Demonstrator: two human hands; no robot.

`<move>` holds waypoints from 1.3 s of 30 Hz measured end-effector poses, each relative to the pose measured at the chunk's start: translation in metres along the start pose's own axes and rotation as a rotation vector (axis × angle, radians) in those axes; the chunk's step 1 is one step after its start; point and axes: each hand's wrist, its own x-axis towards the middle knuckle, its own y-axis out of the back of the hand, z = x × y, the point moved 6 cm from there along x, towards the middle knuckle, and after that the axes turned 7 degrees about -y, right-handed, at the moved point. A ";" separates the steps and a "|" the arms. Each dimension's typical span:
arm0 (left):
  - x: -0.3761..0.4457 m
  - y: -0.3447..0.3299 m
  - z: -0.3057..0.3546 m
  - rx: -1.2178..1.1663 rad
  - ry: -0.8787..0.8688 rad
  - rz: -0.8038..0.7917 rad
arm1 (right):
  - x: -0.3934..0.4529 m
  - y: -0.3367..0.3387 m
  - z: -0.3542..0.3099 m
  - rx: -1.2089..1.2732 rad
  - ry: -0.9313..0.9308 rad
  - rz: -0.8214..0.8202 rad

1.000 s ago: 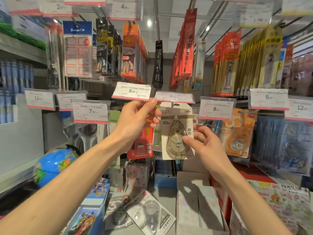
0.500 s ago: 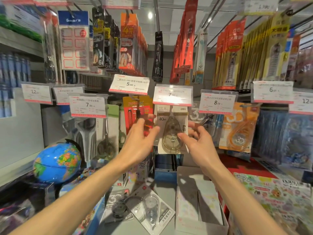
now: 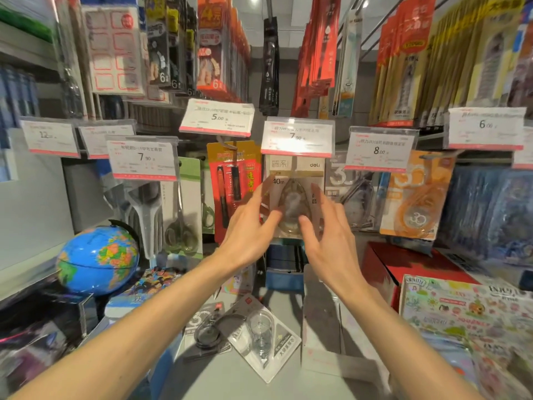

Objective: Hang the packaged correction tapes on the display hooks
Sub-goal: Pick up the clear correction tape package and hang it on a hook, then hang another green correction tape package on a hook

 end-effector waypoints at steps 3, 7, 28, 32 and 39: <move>0.002 -0.002 -0.003 0.036 -0.013 -0.045 | 0.002 -0.008 0.003 -0.041 -0.016 -0.027; -0.001 0.003 -0.008 0.087 -0.049 -0.058 | -0.004 -0.009 0.004 -0.078 0.008 -0.034; -0.139 0.000 -0.161 0.634 0.423 -0.856 | -0.095 -0.157 0.076 -0.509 -0.263 -0.898; -0.142 -0.010 -0.165 0.640 0.395 -0.898 | -0.098 -0.166 0.087 -0.501 -0.304 -0.935; -0.145 -0.011 -0.164 0.597 0.392 -0.884 | -0.094 -0.161 0.089 -0.353 -0.387 -0.778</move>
